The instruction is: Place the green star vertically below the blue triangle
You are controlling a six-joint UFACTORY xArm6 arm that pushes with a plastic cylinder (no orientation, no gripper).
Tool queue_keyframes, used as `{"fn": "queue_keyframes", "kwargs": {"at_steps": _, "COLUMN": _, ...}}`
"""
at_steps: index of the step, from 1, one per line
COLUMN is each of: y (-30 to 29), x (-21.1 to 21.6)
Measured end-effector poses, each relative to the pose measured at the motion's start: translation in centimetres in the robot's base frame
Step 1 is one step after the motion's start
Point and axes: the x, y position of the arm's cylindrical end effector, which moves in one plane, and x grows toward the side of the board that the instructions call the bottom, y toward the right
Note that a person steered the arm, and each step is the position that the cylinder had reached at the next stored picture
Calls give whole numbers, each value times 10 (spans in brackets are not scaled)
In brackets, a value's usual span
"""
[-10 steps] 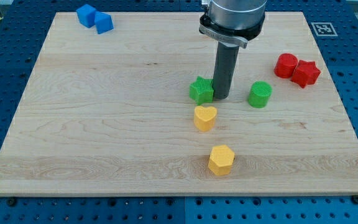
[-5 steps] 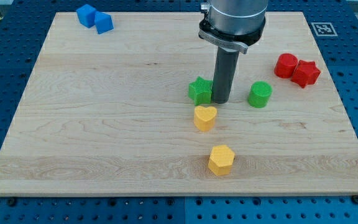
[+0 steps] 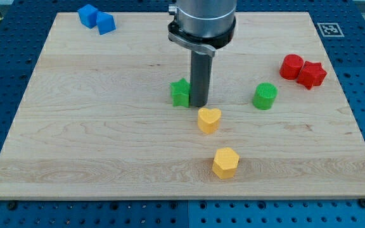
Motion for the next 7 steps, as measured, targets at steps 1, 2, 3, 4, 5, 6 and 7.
{"fn": "queue_keyframes", "kwargs": {"at_steps": 1, "y": -24, "x": -8}}
{"fn": "queue_keyframes", "kwargs": {"at_steps": 2, "y": -52, "x": -16}}
{"fn": "queue_keyframes", "kwargs": {"at_steps": 3, "y": -65, "x": -38}}
{"fn": "queue_keyframes", "kwargs": {"at_steps": 4, "y": -72, "x": -55}}
{"fn": "queue_keyframes", "kwargs": {"at_steps": 5, "y": -88, "x": -56}}
{"fn": "queue_keyframes", "kwargs": {"at_steps": 6, "y": -113, "x": -56}}
{"fn": "queue_keyframes", "kwargs": {"at_steps": 7, "y": -138, "x": -56}}
